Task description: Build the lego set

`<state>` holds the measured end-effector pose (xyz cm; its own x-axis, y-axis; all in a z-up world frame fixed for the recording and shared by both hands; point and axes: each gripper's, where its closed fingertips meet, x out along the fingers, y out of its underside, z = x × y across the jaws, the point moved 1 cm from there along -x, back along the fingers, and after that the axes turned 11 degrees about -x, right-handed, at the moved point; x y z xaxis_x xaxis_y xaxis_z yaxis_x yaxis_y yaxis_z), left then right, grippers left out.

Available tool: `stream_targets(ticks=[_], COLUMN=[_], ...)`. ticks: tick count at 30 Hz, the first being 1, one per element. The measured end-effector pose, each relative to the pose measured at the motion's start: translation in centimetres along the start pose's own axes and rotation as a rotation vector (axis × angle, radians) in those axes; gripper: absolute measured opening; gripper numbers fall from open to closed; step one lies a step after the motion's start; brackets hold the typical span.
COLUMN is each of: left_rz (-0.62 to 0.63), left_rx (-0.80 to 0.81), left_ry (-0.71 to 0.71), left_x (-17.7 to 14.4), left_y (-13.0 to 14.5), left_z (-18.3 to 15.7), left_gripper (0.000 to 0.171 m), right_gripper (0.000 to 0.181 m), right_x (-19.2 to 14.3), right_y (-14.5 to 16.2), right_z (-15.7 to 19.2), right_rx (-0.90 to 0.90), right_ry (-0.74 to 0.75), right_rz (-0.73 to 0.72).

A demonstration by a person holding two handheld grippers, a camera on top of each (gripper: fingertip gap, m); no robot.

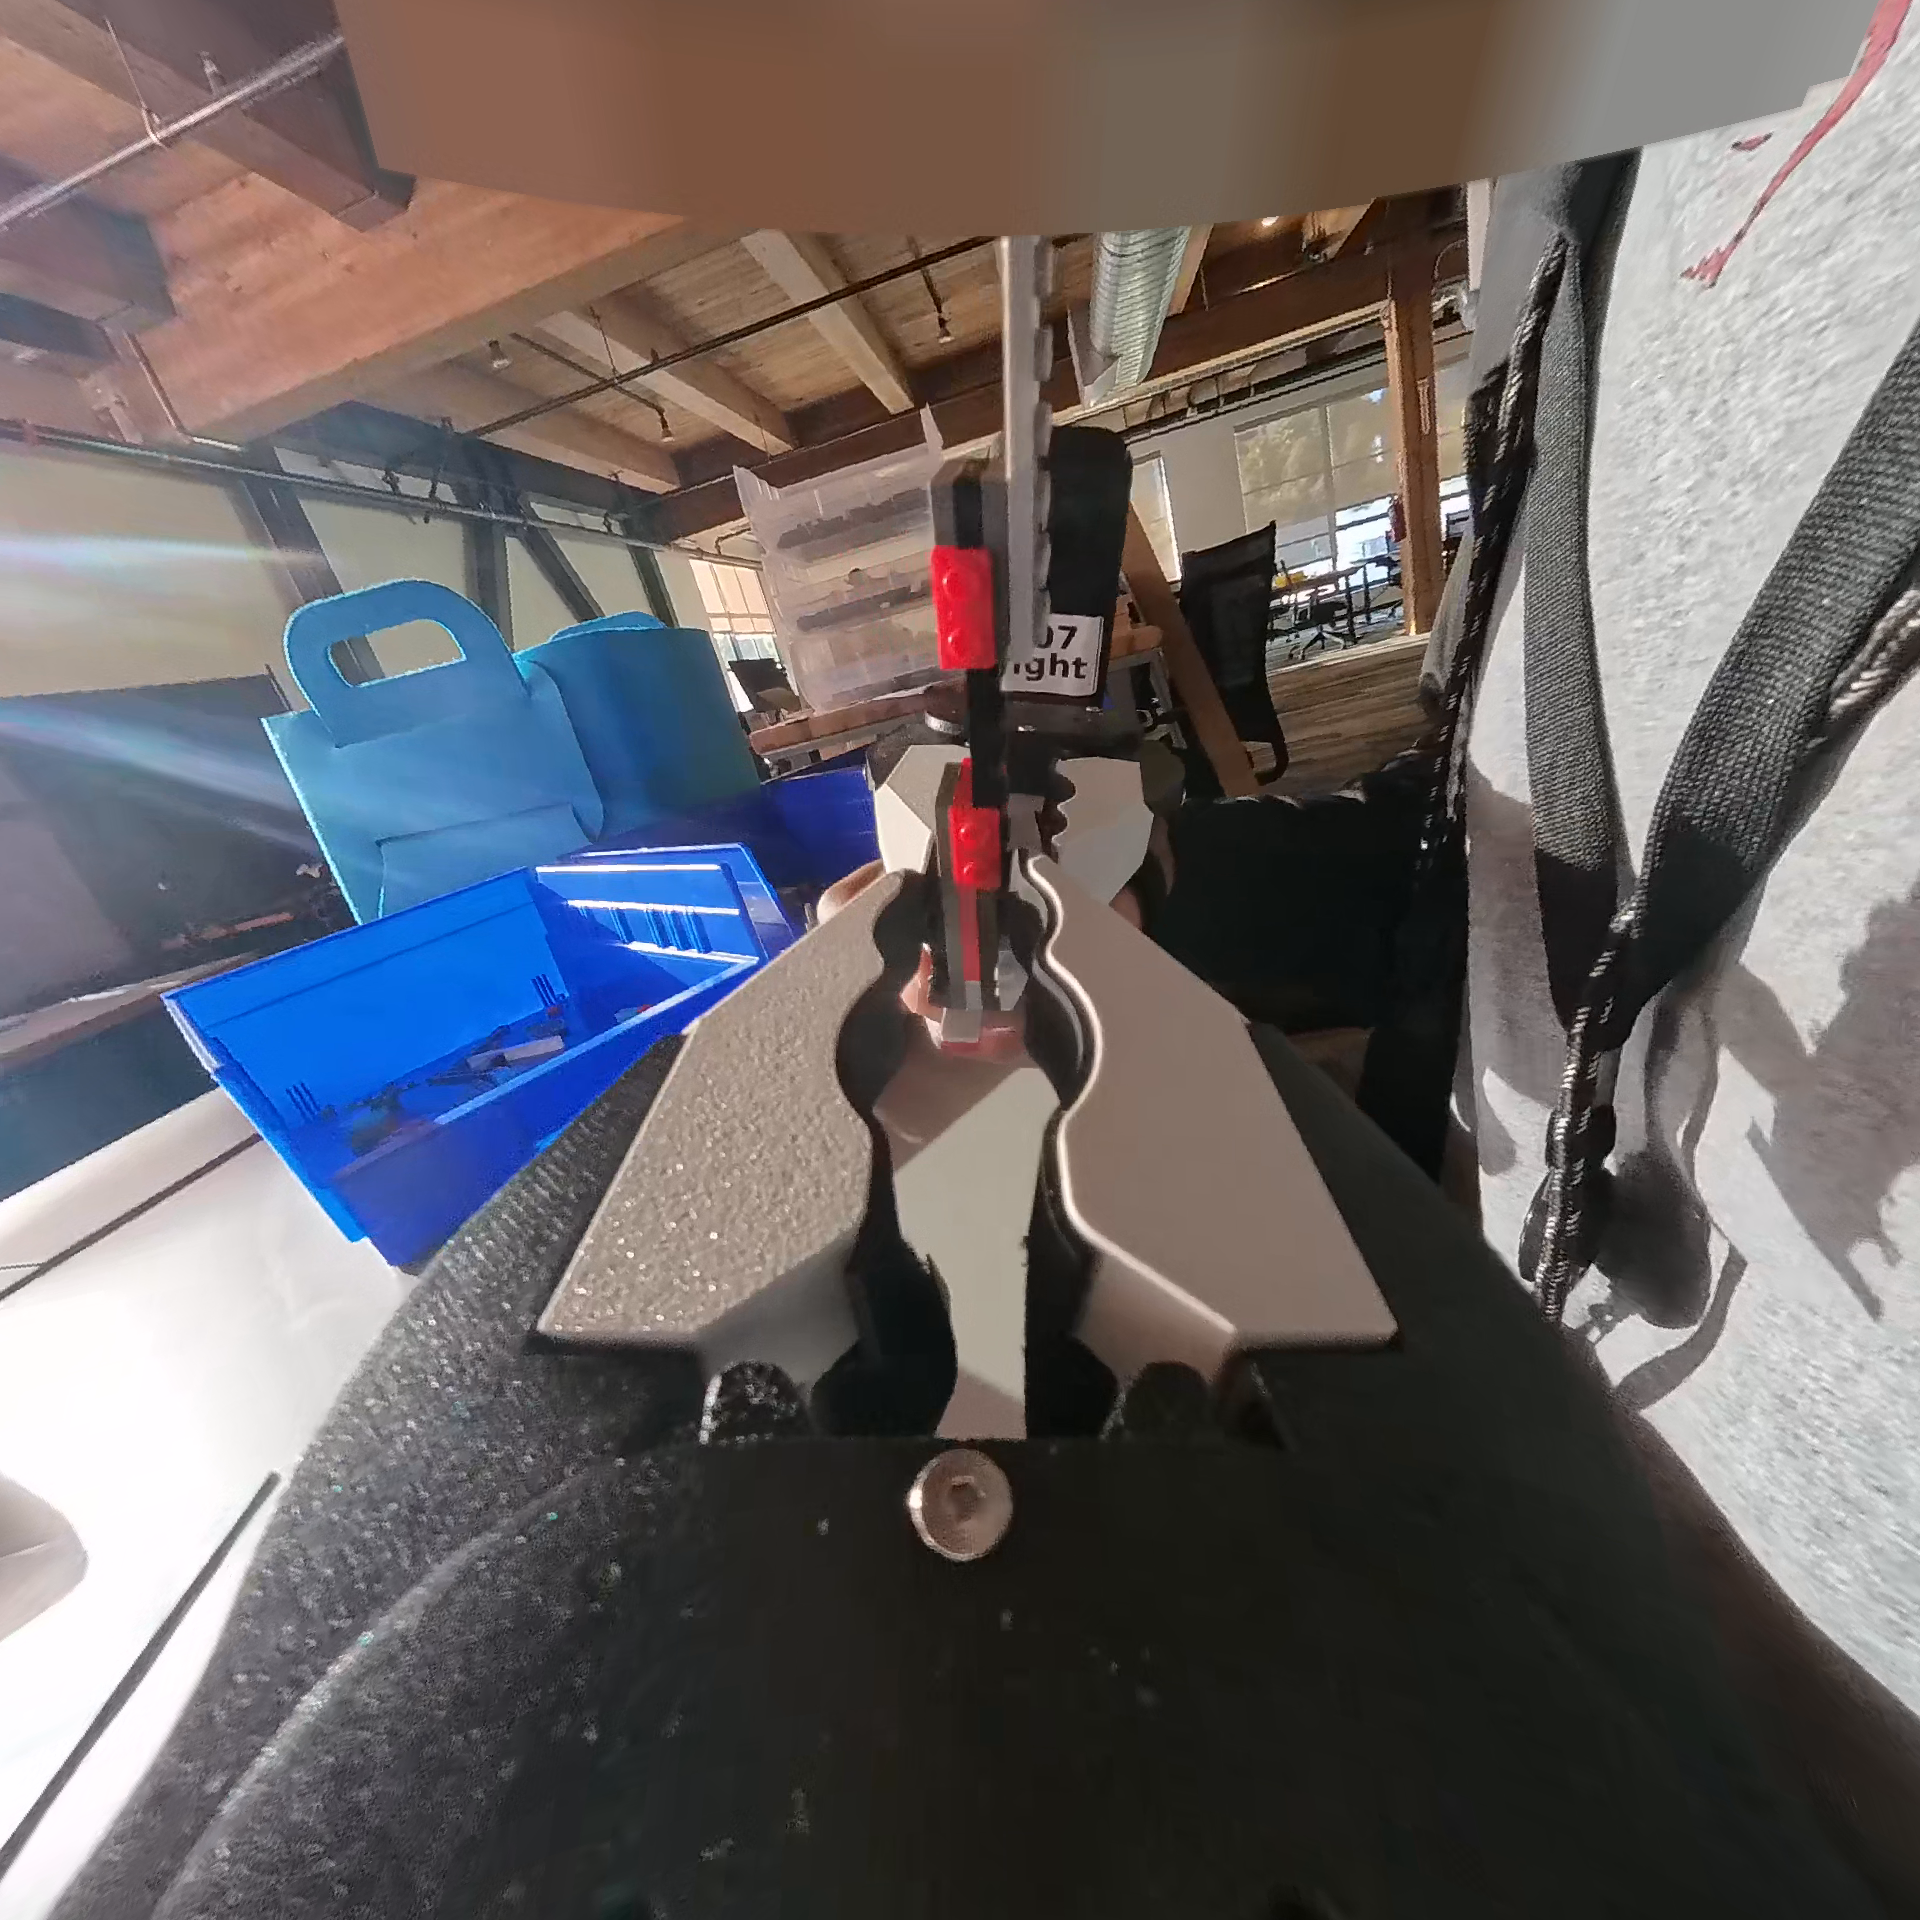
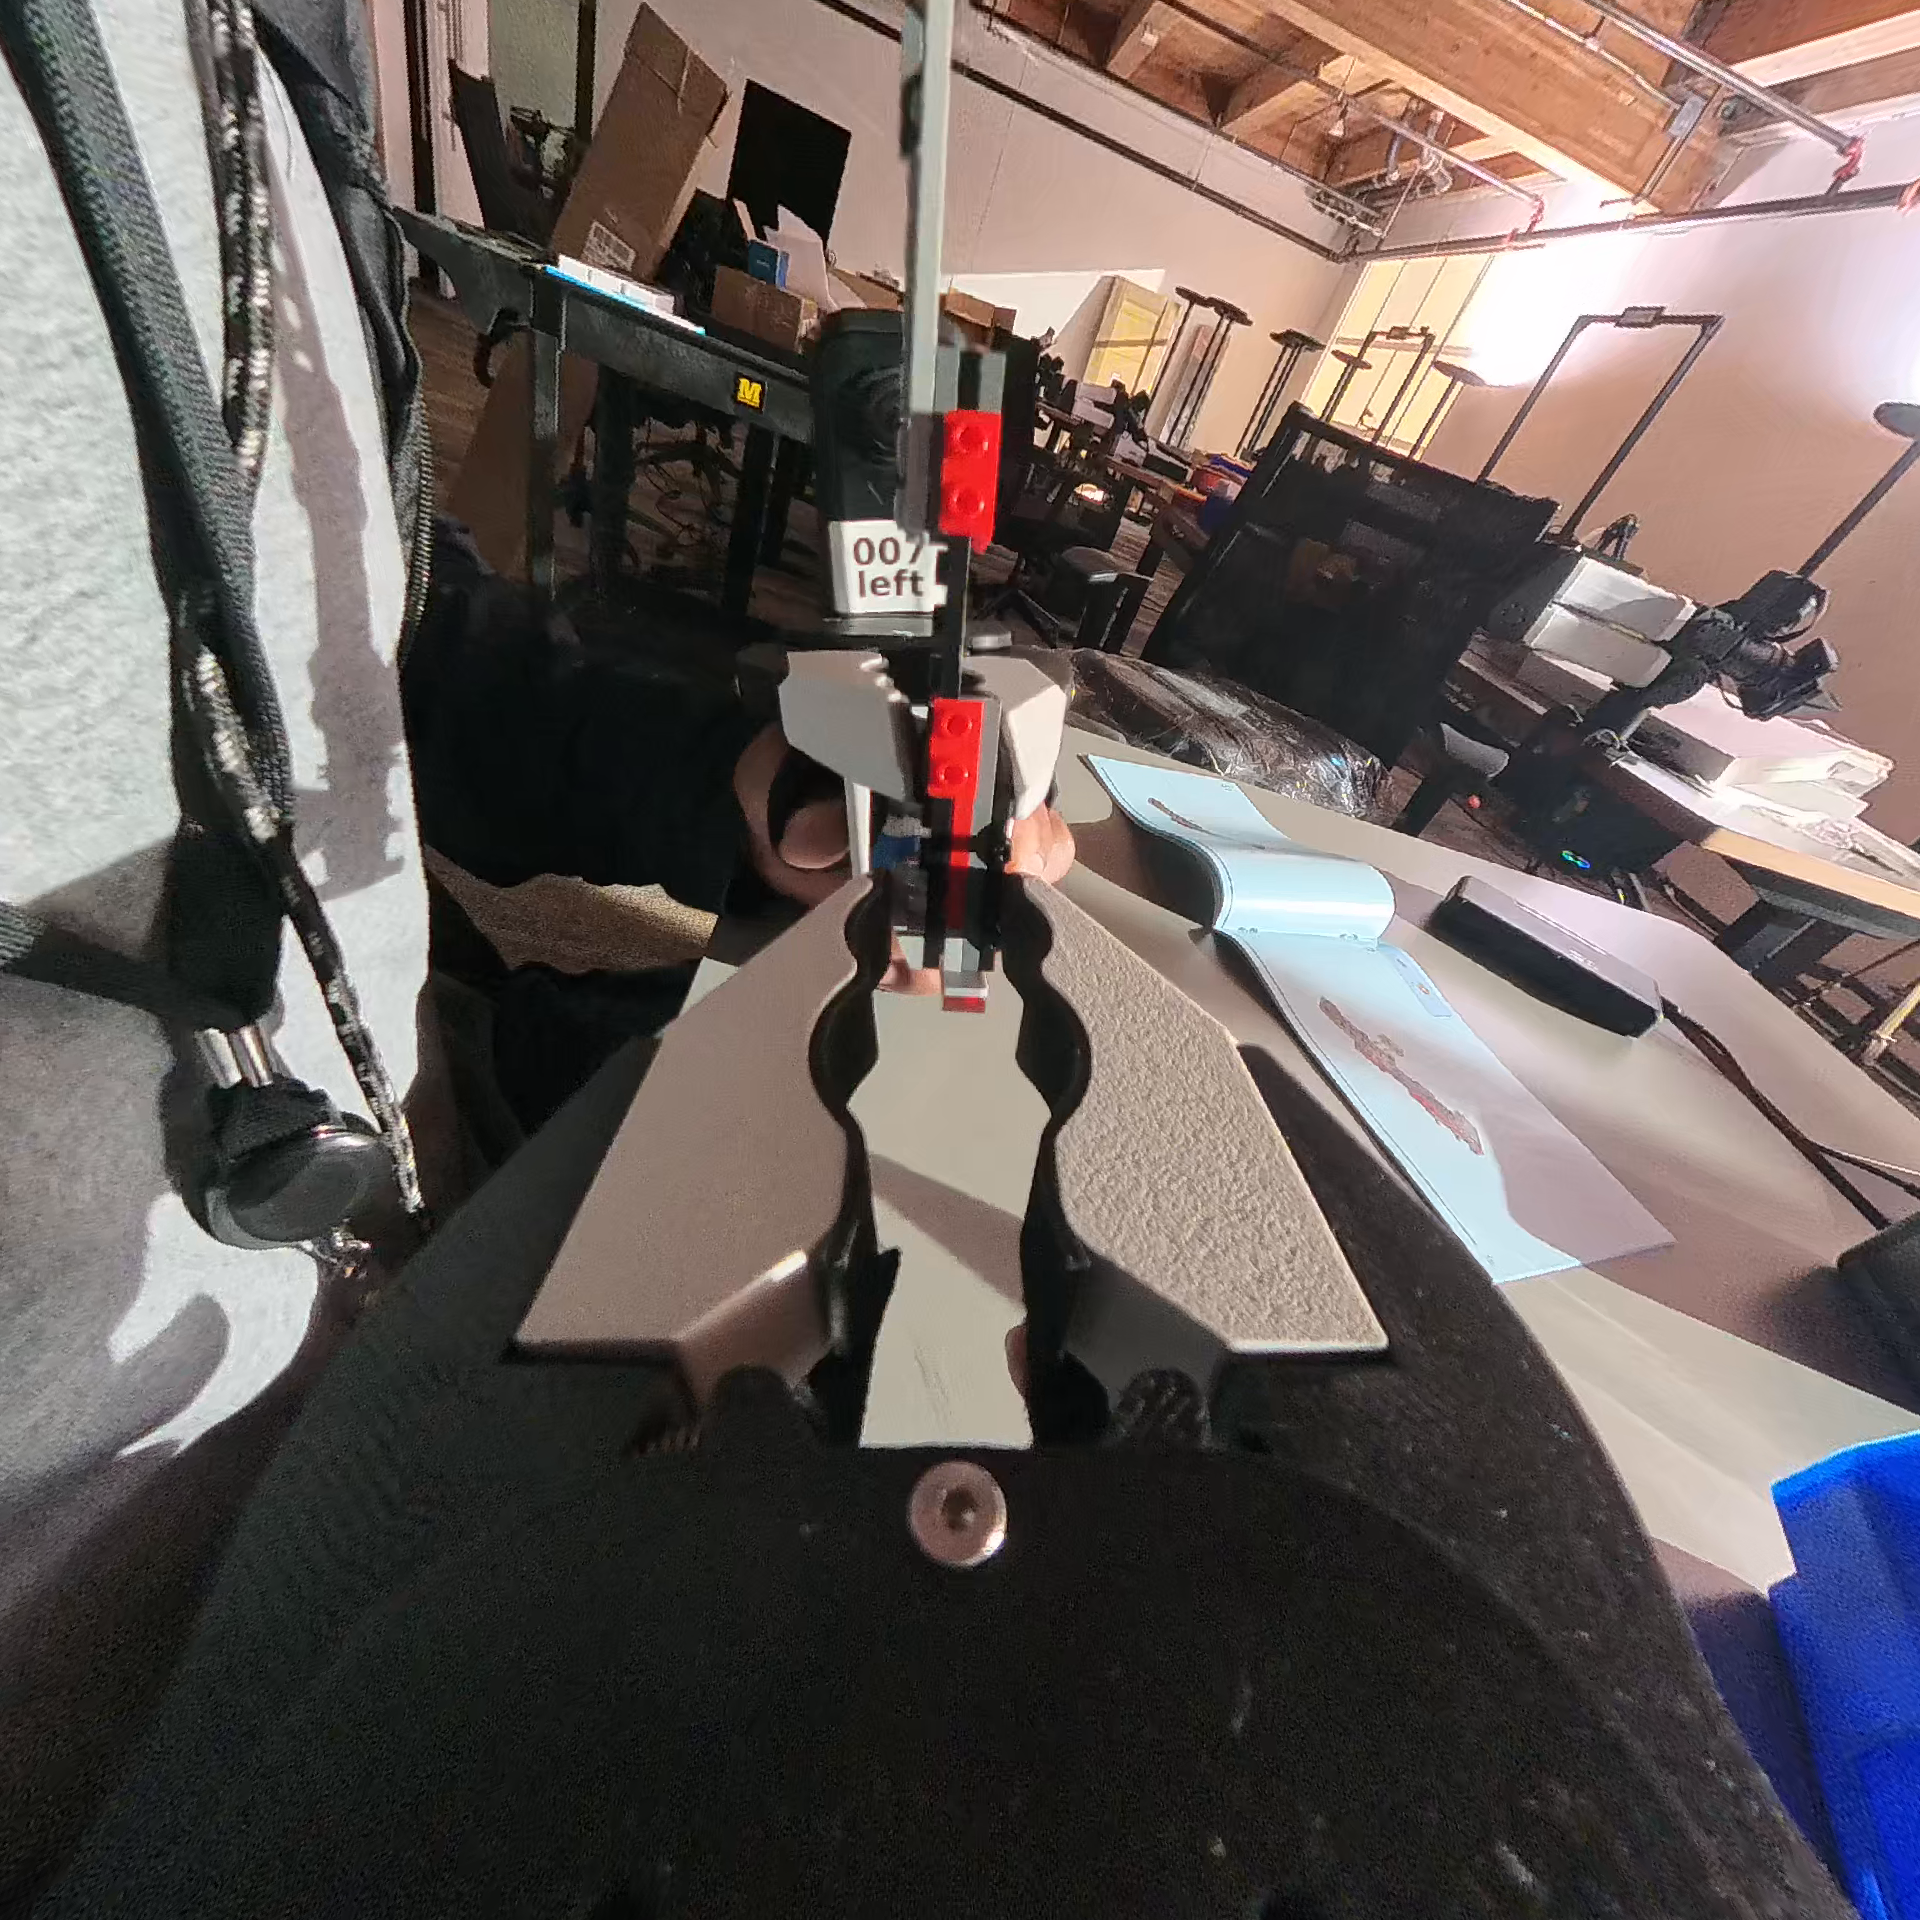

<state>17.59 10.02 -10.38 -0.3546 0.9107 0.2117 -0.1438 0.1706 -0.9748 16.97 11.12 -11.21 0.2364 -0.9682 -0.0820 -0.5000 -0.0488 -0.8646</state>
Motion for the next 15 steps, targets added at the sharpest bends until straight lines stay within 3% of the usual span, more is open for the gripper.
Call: stream_targets(ticks=[10, 15], left_rz=[0.062, 0.055], left_rx=[-0.042, 0.003], left_ry=[0.028, 0.03], left_x=[0.53, 0.44], left_y=[0.71, 0.72], left_z=[0.12, 0.05], left_gripper=[0.033, 0.02], right_gripper=[0.023, 0.023], right_x=[0.2, 0.38], right_y=[-0.19, -0.17], right_z=[-0.13, 0.14], right_rx=[0.028, 0.029], right_ry=[0.004, -0.011], right_rz=[-0.028, -0.026])
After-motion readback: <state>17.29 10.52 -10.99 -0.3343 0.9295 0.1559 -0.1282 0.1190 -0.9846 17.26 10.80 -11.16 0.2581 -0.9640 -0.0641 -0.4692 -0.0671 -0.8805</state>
